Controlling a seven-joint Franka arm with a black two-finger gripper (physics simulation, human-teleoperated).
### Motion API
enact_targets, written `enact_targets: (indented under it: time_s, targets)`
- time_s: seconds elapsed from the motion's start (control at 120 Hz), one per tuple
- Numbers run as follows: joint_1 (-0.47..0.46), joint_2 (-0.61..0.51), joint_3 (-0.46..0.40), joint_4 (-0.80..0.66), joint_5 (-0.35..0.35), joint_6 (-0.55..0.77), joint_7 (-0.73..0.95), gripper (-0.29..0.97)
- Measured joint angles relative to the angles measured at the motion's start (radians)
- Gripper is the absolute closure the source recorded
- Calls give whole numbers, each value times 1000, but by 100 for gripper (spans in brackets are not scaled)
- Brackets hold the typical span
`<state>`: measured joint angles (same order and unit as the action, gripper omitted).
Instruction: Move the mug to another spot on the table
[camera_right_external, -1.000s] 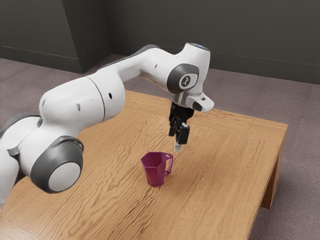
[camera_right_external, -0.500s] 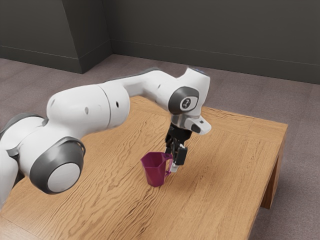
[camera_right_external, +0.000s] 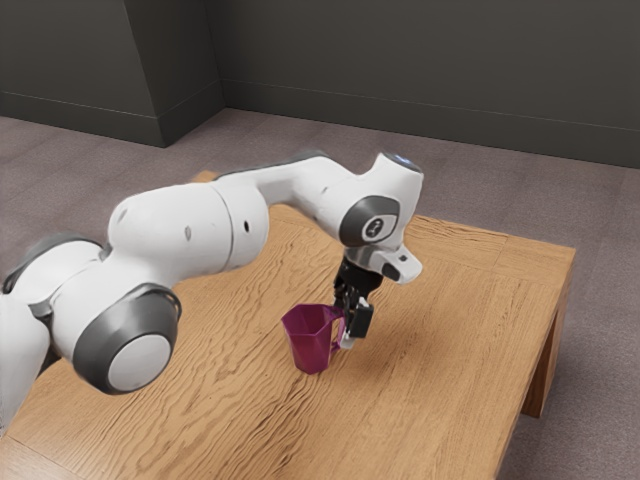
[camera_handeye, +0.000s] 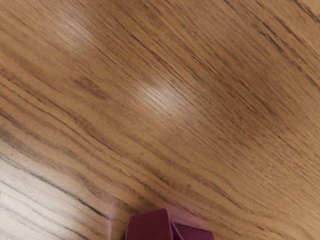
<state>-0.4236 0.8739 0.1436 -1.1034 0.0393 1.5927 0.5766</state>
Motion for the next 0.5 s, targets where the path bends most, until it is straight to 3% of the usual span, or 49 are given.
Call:
enact_targets:
  time_s: [0.5]
  targets:
    - [-31,50,13,69,37,-78,18,0]
